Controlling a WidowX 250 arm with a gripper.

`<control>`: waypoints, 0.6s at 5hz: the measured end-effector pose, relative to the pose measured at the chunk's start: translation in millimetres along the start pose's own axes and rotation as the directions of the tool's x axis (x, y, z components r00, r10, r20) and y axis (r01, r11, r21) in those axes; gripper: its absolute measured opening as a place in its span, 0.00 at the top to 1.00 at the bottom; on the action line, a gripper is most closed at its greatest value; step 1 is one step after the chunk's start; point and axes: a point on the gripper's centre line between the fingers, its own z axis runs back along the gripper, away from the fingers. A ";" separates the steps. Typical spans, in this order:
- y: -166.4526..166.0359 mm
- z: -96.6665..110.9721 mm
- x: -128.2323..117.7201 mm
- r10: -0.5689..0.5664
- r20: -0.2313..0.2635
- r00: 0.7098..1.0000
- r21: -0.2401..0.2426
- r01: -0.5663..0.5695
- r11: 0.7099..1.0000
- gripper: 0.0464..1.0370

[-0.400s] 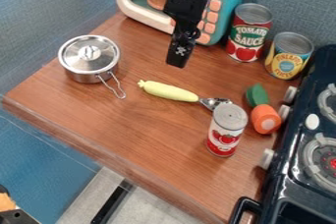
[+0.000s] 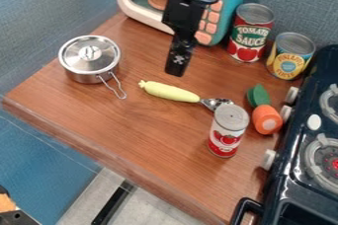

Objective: Put the lid from the silver pot behind the yellow spoon

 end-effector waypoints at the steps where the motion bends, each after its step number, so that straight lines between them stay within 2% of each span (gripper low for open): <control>1: -9.2 -15.5 31.2 0.217 -0.092 0.972 0.056 -0.212 0.976 0.04; 2: -15.5 -16.7 71.5 0.447 -0.133 0.885 0.025 -0.448 0.894 0.04; 3: -19.5 -19.5 94.6 0.641 -0.108 0.760 0.030 -0.642 0.766 0.04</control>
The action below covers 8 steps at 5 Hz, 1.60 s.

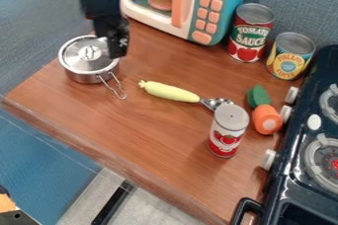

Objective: Put the lid from the silver pot behind the yellow spoon

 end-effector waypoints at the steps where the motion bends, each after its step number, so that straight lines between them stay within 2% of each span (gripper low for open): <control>1: -16.3 2.1 11.2 0.082 0.015 0.997 -0.037 -0.081 0.996 0.04; 2: -30.7 3.8 13.4 0.166 -0.011 0.986 -0.051 -0.166 0.985 0.04; 4: -39.0 -20.8 17.5 0.252 0.056 0.966 -0.001 -0.252 0.968 0.04; 5: -37.9 -36.9 17.8 0.250 0.098 0.963 0.027 -0.254 0.967 0.04; 6: -37.9 -45.2 17.5 0.249 0.114 0.962 0.039 -0.255 0.966 0.09; 8: -40.9 -44.4 16.1 0.262 0.106 0.959 0.027 -0.267 0.963 0.68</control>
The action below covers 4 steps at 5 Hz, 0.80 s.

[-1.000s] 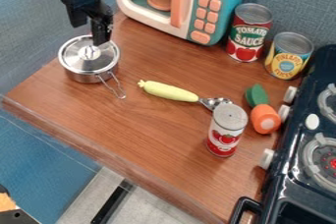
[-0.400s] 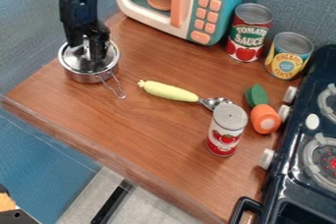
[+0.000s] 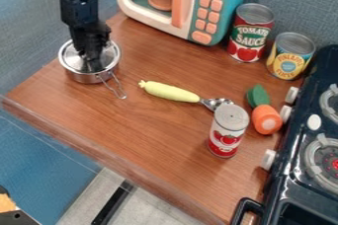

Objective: Put the lid from the silver pot behind the yellow spoon

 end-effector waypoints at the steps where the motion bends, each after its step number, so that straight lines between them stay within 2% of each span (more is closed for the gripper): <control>1: 0.9 0.8 1.5 -0.014 0.000 1.000 0.000 0.014 1.000 0.90; 2: 4.9 15.3 3.1 -0.029 -0.011 1.000 -0.011 0.029 1.000 0.99; 3: 11.9 29.8 3.2 -0.073 -0.018 0.997 -0.006 0.073 0.997 0.99; 4: 24.3 62.7 -5.9 -0.140 -0.069 0.988 -0.058 0.136 0.989 0.99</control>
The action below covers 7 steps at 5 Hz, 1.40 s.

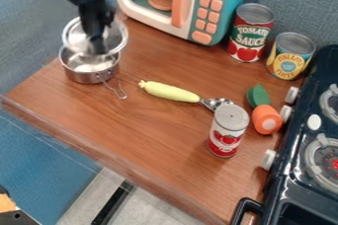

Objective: Put the lid from the silver pot behind the yellow spoon

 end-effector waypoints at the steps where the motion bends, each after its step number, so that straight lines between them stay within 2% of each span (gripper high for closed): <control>1: 23.1 21.1 -31.5 -0.099 -0.051 0.994 -0.002 0.099 0.995 0.99; 2: 50.1 28.6 -67.4 -0.183 -0.076 0.980 -0.021 0.182 0.983 0.99; 3: 79.4 19.3 -101.6 -0.279 -0.056 0.959 -0.025 0.278 0.960 0.99; 4: 89.9 4.4 -120.0 -0.314 -0.029 0.949 -0.071 0.311 0.948 0.99; 6: 100.3 -43.5 -124.6 -0.362 0.045 0.931 -0.015 0.363 0.932 0.99; 7: 107.3 -52.3 -124.7 -0.387 0.046 0.921 0.016 0.387 0.922 0.99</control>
